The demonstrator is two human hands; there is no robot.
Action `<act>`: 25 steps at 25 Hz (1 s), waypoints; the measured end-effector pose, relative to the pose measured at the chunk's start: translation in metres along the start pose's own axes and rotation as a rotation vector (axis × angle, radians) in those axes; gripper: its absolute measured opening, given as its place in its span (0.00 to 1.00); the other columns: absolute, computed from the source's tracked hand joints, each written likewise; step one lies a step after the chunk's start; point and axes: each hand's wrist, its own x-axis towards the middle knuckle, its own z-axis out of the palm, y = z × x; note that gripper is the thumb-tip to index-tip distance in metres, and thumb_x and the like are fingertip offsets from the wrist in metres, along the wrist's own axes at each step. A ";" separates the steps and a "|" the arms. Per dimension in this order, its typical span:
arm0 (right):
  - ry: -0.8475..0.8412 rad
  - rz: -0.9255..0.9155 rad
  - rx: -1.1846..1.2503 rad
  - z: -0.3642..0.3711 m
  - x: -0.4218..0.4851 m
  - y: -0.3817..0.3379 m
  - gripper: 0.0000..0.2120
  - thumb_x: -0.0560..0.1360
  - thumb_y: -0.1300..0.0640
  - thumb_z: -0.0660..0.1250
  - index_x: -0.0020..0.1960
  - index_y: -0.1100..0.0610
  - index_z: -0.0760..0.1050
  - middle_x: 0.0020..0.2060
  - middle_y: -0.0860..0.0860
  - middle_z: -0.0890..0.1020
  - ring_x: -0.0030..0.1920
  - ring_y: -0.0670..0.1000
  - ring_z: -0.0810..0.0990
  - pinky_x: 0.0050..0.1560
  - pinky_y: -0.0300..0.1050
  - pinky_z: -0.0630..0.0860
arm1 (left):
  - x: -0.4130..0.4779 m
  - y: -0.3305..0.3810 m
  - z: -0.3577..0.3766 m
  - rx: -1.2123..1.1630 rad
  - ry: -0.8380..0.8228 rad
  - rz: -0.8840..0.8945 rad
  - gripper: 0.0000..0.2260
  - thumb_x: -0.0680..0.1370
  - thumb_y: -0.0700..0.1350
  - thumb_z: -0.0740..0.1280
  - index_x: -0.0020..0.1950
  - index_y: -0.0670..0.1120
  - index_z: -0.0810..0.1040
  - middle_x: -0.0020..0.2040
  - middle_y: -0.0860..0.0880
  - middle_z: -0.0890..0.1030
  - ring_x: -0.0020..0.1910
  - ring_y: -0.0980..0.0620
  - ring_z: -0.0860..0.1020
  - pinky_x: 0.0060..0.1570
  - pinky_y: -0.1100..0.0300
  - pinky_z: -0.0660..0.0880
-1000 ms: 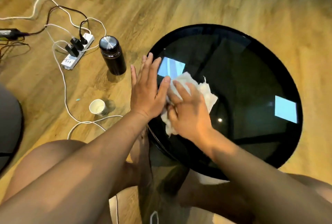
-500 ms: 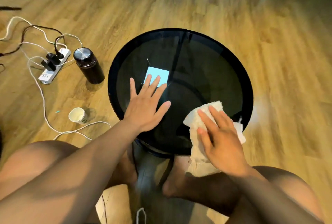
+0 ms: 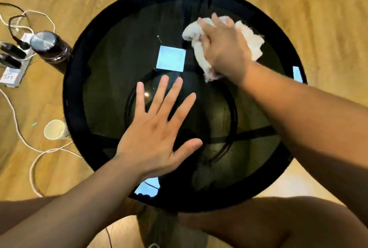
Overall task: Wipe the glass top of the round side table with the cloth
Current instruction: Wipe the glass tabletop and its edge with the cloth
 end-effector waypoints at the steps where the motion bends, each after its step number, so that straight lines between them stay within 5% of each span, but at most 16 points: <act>1: 0.019 0.014 0.059 -0.004 0.038 0.000 0.22 0.83 0.52 0.51 0.77 0.49 0.62 0.76 0.58 0.65 0.75 0.63 0.61 0.73 0.60 0.62 | 0.000 0.000 0.000 -0.009 -0.002 0.010 0.36 0.80 0.68 0.45 0.80 0.46 0.51 0.81 0.39 0.50 0.80 0.37 0.45 0.72 0.27 0.46; 5: 0.089 0.067 0.093 -0.001 0.116 -0.007 0.16 0.79 0.52 0.53 0.58 0.52 0.76 0.54 0.59 0.81 0.57 0.61 0.78 0.64 0.62 0.68 | -0.002 -0.002 0.001 -0.066 0.022 0.017 0.36 0.79 0.68 0.48 0.79 0.45 0.53 0.81 0.39 0.52 0.80 0.38 0.46 0.72 0.27 0.45; 11: 0.145 -0.026 0.072 -0.002 0.063 0.004 0.19 0.80 0.48 0.52 0.64 0.54 0.74 0.66 0.57 0.76 0.66 0.61 0.72 0.63 0.56 0.67 | -0.001 -0.002 -0.002 -0.127 0.058 -0.064 0.33 0.80 0.65 0.47 0.79 0.45 0.55 0.81 0.41 0.53 0.81 0.41 0.47 0.73 0.29 0.45; 16: 0.169 -0.034 0.255 0.000 -0.115 0.007 0.19 0.79 0.49 0.56 0.65 0.54 0.77 0.67 0.57 0.77 0.66 0.65 0.73 0.66 0.64 0.69 | -0.003 -0.001 -0.004 -0.128 0.076 -0.128 0.32 0.81 0.63 0.47 0.79 0.45 0.58 0.81 0.43 0.55 0.81 0.44 0.48 0.74 0.32 0.44; 20: 0.016 -0.028 0.143 -0.001 -0.259 -0.017 0.23 0.80 0.47 0.51 0.70 0.49 0.73 0.71 0.52 0.73 0.71 0.60 0.70 0.69 0.61 0.67 | -0.003 0.001 -0.003 -0.116 0.102 -0.159 0.31 0.81 0.63 0.47 0.78 0.46 0.59 0.81 0.44 0.57 0.81 0.45 0.51 0.75 0.34 0.42; 25: 0.140 0.002 0.151 -0.026 -0.277 -0.014 0.18 0.78 0.50 0.59 0.67 0.47 0.74 0.69 0.52 0.75 0.66 0.60 0.73 0.63 0.61 0.73 | -0.005 0.004 -0.003 -0.081 0.114 -0.168 0.31 0.81 0.63 0.47 0.78 0.46 0.60 0.80 0.45 0.59 0.80 0.44 0.53 0.75 0.34 0.43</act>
